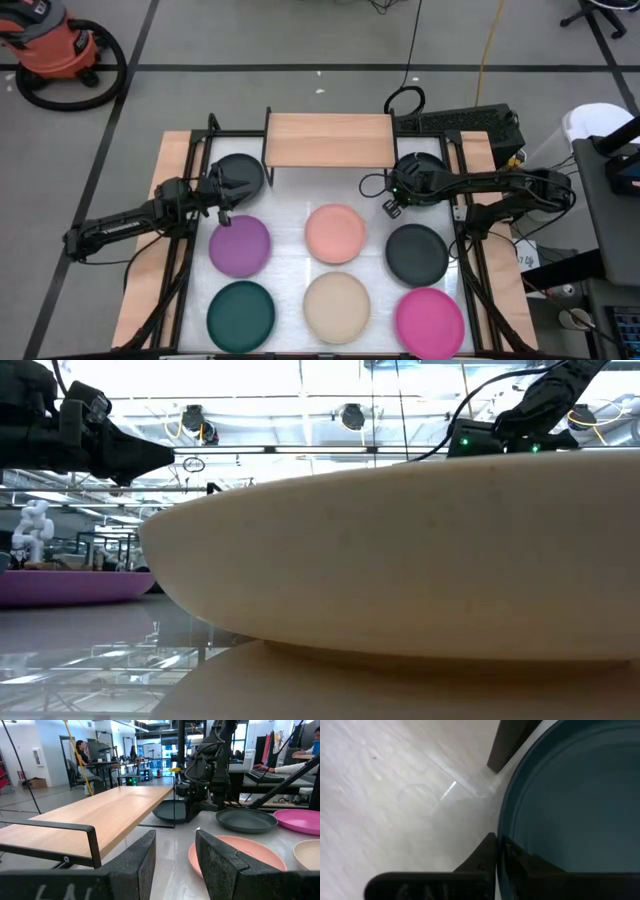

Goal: Place and stack plates onto a shelf
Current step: Put the dark blue plate on the shelf

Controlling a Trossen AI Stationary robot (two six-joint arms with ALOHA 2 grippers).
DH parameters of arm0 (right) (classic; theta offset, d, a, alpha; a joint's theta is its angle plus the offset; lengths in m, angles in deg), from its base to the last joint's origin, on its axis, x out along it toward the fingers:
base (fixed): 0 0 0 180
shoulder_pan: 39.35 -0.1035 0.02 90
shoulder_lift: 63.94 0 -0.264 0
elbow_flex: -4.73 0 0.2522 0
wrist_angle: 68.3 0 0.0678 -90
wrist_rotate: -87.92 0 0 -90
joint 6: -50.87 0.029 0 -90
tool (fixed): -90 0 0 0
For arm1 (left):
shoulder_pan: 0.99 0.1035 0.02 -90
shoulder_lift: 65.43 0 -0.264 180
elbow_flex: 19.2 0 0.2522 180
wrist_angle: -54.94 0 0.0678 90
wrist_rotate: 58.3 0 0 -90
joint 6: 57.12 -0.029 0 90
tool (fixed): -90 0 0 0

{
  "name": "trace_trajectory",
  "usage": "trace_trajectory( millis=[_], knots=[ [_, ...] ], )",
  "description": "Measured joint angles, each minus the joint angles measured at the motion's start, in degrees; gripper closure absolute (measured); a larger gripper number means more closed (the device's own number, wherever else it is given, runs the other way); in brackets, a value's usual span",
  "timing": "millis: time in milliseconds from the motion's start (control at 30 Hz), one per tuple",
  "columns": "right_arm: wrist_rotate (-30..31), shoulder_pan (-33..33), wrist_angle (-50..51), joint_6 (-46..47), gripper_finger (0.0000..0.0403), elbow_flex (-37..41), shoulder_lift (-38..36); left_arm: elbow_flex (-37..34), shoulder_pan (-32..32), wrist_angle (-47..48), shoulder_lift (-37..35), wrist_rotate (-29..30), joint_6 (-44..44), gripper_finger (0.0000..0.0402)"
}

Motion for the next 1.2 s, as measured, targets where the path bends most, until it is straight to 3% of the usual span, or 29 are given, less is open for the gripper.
trace_trajectory(
  millis=[467, 700, 933, 1200],
  knots=[
    [1.0, 0.0, 0.4, 0.3, 0.0400, 0.1, -0.8, 0.0, 0.0, 0.0, 0.0, 0.0, 0.0, 0.0256],
    [2.1, 0.0, 4.5, 2.3, 0.0402, 0.0, -9.8, 0.0, 0.0, 0.0, 0.0, 0.0, 0.0, 0.0256],
    [12.0, -0.5, 8.8, 5.4, 0.0402, -0.9, -21.9, 0.0, 0.0, 0.0, 0.0, 0.0, 0.0, 0.0256],
    [26.8, 0.1, 2.4, 0.7, 0.0402, -0.9, -29.6, 0.0, 0.0, 0.0, 0.0, 0.0, 0.0, 0.0256]
  ],
)
